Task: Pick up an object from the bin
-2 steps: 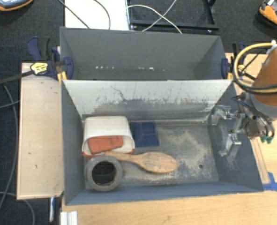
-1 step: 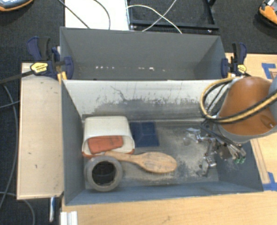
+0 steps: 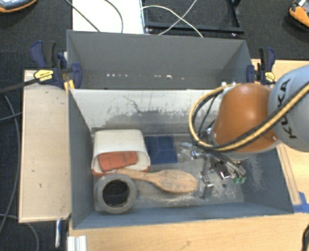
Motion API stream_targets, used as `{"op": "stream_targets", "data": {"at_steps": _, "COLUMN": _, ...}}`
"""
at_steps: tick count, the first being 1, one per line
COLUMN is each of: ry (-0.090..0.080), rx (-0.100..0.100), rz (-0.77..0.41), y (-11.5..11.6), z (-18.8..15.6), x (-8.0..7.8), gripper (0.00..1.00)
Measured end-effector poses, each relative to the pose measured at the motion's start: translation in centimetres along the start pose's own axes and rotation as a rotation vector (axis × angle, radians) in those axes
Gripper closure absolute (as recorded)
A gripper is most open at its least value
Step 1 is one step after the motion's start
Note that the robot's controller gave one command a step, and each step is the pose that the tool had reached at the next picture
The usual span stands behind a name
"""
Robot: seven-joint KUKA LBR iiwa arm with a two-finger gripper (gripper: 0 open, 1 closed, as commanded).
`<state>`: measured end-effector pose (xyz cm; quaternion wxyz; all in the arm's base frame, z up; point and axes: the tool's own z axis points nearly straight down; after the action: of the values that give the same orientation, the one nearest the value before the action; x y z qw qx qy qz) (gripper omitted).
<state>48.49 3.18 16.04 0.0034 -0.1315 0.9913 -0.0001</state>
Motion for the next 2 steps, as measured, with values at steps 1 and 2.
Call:
{"op": "stream_targets", "data": {"at_steps": 1, "ry": 0.004, "rx": -0.001, "rz": -0.011, "y": -2.2, "z": 2.9, "x": -1.2, "gripper": 0.00}}
{"op": "stream_targets", "data": {"at_steps": 2, "ry": -0.011, "rx": 0.001, "rz": 0.023, "y": 2.1, "z": 8.9, "x": 0.1, "gripper": 0.00}}
